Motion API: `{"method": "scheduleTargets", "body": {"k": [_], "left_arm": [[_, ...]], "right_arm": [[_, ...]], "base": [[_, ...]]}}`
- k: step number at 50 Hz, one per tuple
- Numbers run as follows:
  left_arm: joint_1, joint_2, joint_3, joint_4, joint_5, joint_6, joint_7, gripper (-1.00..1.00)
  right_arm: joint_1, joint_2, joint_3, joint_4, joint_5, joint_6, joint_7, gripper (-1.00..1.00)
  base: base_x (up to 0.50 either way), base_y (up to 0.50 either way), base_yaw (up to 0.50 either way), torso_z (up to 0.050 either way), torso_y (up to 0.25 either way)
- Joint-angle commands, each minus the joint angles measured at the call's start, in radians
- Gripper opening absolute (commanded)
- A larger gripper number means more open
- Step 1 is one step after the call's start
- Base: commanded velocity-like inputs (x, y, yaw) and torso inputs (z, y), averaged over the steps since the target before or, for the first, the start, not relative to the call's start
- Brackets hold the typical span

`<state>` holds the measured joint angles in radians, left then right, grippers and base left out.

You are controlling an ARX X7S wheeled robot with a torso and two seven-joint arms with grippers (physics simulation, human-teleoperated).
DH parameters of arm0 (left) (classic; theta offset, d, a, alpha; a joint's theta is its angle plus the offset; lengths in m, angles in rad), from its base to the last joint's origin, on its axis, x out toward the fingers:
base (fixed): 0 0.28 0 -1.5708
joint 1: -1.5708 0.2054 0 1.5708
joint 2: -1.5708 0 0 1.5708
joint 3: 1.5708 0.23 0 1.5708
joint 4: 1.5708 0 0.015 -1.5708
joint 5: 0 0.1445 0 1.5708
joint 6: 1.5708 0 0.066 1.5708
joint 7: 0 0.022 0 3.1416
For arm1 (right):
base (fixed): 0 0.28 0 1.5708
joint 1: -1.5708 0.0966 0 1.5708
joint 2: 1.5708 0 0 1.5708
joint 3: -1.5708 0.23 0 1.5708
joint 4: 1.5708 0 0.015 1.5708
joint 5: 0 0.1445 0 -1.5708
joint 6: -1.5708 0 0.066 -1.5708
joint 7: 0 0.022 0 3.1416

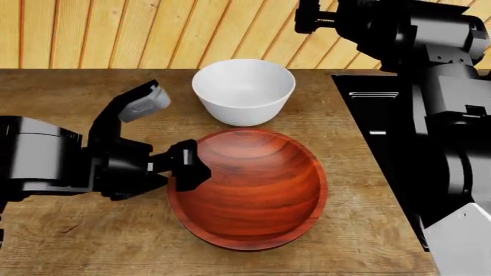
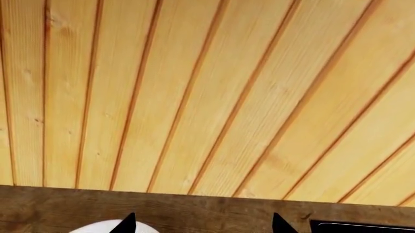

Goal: Stack the bowls in the sink.

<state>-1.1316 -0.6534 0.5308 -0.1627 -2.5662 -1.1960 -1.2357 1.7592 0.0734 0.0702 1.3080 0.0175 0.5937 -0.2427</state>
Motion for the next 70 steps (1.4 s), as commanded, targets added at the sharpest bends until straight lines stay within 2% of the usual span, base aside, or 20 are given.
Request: {"method": "scheduleTargets", "body": {"k": [1, 13, 14, 29, 39, 54, 70], "left_arm": [[0.030, 0.020, 0.010, -0.015, 0.025, -0.010, 0.035, 1.00], [0.057, 0.049, 0.005, -0.041, 0.075, -0.024, 0.091, 1.00], [0.058, 0.050, 0.004, -0.041, 0.080, -0.025, 0.094, -1.00], [0.017, 0.046, 0.001, -0.051, 0.101, -0.037, 0.114, -1.00], [-0.056, 0.020, 0.003, -0.013, 0.041, -0.031, 0.090, -1.00], [-0.182, -0.044, 0.010, 0.067, -0.056, 0.023, 0.012, -1.00], [-0.284, -0.168, 0.007, 0.138, -0.122, 0.085, -0.083, -1.00]], "right_arm": [[-0.005, -0.002, 0.001, 0.000, -0.006, 0.000, -0.003, 1.00], [-0.008, -0.006, 0.000, 0.000, -0.009, 0.000, -0.003, 1.00], [-0.008, -0.005, 0.000, 0.000, -0.009, 0.000, -0.003, 1.00], [-0.003, -0.007, 0.000, 0.000, -0.010, 0.001, 0.002, 1.00], [0.001, -0.011, 0.002, 0.000, -0.010, -0.002, 0.005, 1.00], [0.013, -0.013, 0.012, 0.000, -0.006, -0.004, 0.011, 1.00], [0.022, -0.016, 0.034, 0.000, -0.001, -0.009, 0.016, 1.00]], "base": [[0.00, 0.00, 0.00, 0.000, 0.000], [0.00, 0.00, 0.00, 0.000, 0.000], [0.00, 0.00, 0.00, 0.000, 0.000], [0.00, 0.00, 0.00, 0.000, 0.000], [0.00, 0.00, 0.00, 0.000, 0.000], [0.00, 0.00, 0.00, 0.000, 0.000], [0.00, 0.00, 0.00, 0.000, 0.000]]}}
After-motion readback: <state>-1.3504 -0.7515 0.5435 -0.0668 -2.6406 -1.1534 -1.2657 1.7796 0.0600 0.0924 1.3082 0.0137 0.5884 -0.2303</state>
